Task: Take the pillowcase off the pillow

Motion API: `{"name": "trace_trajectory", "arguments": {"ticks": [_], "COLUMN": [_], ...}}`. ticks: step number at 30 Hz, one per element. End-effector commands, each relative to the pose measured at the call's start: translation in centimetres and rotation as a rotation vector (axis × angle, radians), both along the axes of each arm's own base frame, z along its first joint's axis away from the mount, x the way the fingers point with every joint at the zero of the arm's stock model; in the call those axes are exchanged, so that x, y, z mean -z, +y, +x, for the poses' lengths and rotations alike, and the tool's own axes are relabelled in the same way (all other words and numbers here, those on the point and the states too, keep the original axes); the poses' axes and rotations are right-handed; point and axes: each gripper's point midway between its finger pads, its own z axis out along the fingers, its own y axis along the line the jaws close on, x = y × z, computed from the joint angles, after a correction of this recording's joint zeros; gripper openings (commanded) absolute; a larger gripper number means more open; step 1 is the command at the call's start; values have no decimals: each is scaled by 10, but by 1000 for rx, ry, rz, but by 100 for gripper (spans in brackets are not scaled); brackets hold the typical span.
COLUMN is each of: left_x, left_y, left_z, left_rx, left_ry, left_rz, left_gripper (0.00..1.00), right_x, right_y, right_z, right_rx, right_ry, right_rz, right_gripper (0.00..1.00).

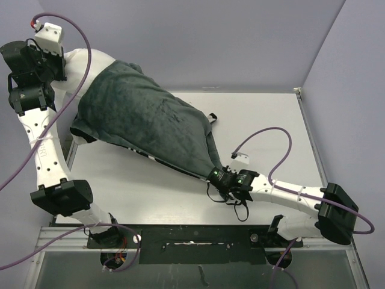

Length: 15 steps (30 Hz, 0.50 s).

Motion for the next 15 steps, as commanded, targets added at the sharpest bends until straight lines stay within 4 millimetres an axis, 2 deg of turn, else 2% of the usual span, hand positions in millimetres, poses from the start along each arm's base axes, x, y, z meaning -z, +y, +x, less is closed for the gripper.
{"name": "trace_trajectory", "arguments": {"ticks": [1, 4, 7, 10, 13, 14, 15], "left_x": [-115, -100, -75, -44, -21, -13, -5], "left_y": [47, 75, 101, 119, 122, 116, 107], "left_z": [-4, 4, 11, 15, 13, 12, 10], "left_rx": [-160, -216, -265, -295, -292, -267, -235], "left_ry": [-355, -313, -260, -210, -165, -151, -135], "left_rz": [279, 309, 364, 396, 378, 361, 339], "left_gripper": [0, 0, 0, 0, 0, 0, 0], "right_x": [-16, -37, -55, -62, -64, -62, -58], "right_y": [-89, -105, -121, -136, -148, -147, -136], "right_z": [-25, -22, -22, -30, -37, -37, -32], "right_rx": [156, 176, 193, 218, 243, 227, 162], "right_ry": [7, -15, -8, 13, 20, 18, 19], "right_rz": [-245, -300, -361, -407, -413, -400, -373], "right_gripper": [0, 0, 0, 0, 0, 0, 0]}}
